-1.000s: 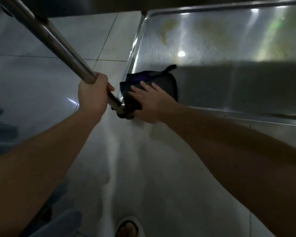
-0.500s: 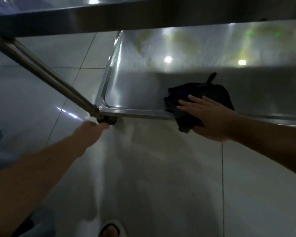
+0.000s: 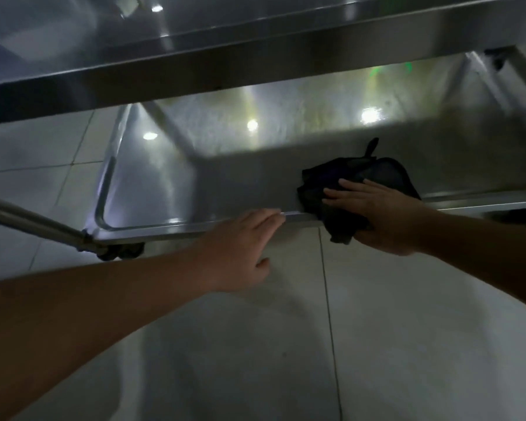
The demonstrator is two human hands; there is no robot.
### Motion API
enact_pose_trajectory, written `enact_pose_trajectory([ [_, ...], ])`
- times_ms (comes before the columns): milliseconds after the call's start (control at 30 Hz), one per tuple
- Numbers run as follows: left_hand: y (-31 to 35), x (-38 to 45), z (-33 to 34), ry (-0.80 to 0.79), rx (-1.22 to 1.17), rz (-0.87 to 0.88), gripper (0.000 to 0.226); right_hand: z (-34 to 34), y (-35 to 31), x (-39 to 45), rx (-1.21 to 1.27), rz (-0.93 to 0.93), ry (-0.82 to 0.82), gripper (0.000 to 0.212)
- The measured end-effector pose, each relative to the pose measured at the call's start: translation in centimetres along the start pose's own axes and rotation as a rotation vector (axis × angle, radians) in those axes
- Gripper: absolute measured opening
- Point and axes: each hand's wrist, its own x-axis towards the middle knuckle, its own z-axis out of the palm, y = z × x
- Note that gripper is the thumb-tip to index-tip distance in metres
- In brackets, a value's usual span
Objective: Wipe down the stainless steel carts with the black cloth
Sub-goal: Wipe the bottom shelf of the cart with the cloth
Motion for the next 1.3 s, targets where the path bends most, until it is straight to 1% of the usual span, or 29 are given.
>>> enact_pose_trajectory([
  [100,2.4,3.8,1.8,0.0,0.077,0.01,0.091,-0.3,2.2,-2.4,0.024,0.043,0.014,0.072],
  [233,6.1,6.7,4.9,0.015,0.068,-0.013,0.1,-0.7,4.9,-5.3,0.043,0.115,0.039,0.073],
  [333,8.2,8.6,6.4,0.064,0.119,0.013,0.102,-0.8,7.0,-7.5,0.058,0.159,0.074,0.072],
  [500,10.8,11.6,6.3,0.136,0.051,-0.035,0.103,-1.3,10.4,-11.6,0.073,0.28,0.076,0.075],
  [567,11.3,12.4,6.1,0.168,0.04,-0.065,0.106,-1.7,11.6,-13.4,0.094,0.368,0.091,0.073],
  [633,11.6,12.7,6.2,0.184,0.064,-0.082,0.109,-1.9,12.4,-15.1,0.1,0.506,0.11,0.071],
  [667,11.6,12.7,6.3,0.188,0.089,-0.081,0.111,-1.8,12.6,-15.8,0.075,0.564,0.121,0.072],
  [733,11.6,12.7,6.5,0.196,0.127,-0.066,0.114,-1.4,12.4,-16.3,-0.012,0.617,0.129,0.072],
  [800,11.4,12.6,6.6,0.196,0.148,-0.061,0.115,-1.0,12.0,-15.5,-0.044,0.659,0.125,0.074],
  [933,11.5,12.5,6.5,0.171,0.159,-0.066,0.112,-1.6,13.3,-11.9,0.06,0.802,0.201,0.071],
  [1000,11.5,12.6,6.5,0.16,0.163,-0.063,0.111,-2.8,14.5,-9.9,0.098,0.84,0.216,0.068],
  [1133,11.4,12.6,6.3,0.135,0.171,-0.048,0.112,-5.4,16.1,-5.8,0.165,0.845,0.261,0.064],
  [1300,11.6,12.5,6.3,0.131,0.172,-0.045,0.111,-9.0,18.9,-1.5,0.232,0.83,0.209,0.062],
])
